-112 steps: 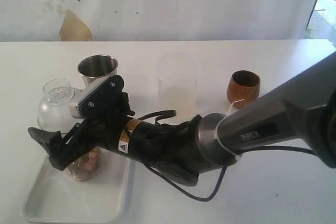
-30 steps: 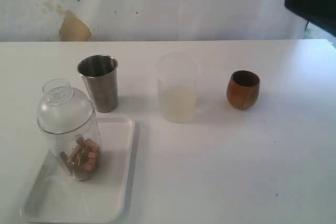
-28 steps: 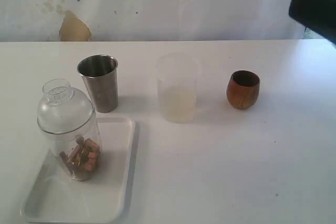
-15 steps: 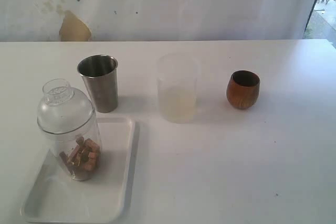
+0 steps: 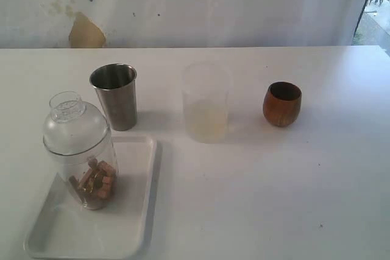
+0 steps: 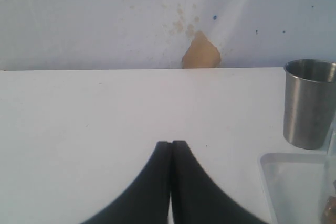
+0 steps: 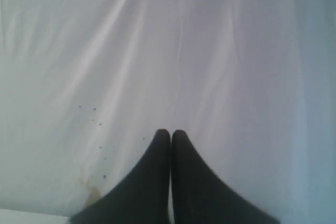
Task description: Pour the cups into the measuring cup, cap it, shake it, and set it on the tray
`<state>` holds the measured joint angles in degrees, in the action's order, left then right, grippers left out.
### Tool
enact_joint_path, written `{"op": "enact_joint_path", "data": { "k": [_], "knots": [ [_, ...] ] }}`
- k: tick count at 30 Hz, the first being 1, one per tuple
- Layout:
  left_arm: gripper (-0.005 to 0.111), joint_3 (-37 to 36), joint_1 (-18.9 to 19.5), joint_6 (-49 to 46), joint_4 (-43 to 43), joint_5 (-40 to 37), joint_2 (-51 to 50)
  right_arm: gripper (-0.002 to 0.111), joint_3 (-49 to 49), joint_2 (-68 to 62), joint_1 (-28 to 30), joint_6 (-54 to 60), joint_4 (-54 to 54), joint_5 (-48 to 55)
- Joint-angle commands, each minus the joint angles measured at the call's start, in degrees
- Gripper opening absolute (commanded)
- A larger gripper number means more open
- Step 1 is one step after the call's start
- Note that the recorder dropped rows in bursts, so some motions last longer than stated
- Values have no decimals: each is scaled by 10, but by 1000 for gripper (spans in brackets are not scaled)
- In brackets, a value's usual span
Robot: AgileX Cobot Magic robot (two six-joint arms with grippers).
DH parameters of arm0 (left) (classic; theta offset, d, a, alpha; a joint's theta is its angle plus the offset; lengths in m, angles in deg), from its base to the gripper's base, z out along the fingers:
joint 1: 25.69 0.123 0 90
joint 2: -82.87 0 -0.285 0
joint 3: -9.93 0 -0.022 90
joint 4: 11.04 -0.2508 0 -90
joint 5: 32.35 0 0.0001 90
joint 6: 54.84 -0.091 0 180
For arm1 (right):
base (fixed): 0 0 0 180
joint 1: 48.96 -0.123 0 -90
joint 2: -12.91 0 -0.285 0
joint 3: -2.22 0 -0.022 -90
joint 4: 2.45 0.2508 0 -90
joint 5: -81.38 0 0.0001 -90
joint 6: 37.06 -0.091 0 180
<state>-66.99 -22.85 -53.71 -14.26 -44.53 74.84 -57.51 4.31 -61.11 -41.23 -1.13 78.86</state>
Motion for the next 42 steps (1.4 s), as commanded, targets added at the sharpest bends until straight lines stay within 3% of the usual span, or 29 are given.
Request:
{"op": "enact_joint_path", "data": {
  "k": [1, 17, 22, 29, 42],
  "knots": [
    [0, -3, -1, 1, -2, 6, 2, 0, -25, 8, 43, 36, 3, -13],
    [0, -3, -1, 1, -2, 6, 2, 0, -84, 8, 110, 192, 2, 80],
    [0, -3, -1, 1, -2, 6, 2, 0, -175, 8, 111, 164, 2, 25],
    [0, -3, -1, 1, -2, 6, 2, 0, -175, 8, 111, 135, 2, 193],
    [0, -3, -1, 1, -2, 6, 2, 0, -175, 8, 111, 80, 2, 208]
  ]
}}
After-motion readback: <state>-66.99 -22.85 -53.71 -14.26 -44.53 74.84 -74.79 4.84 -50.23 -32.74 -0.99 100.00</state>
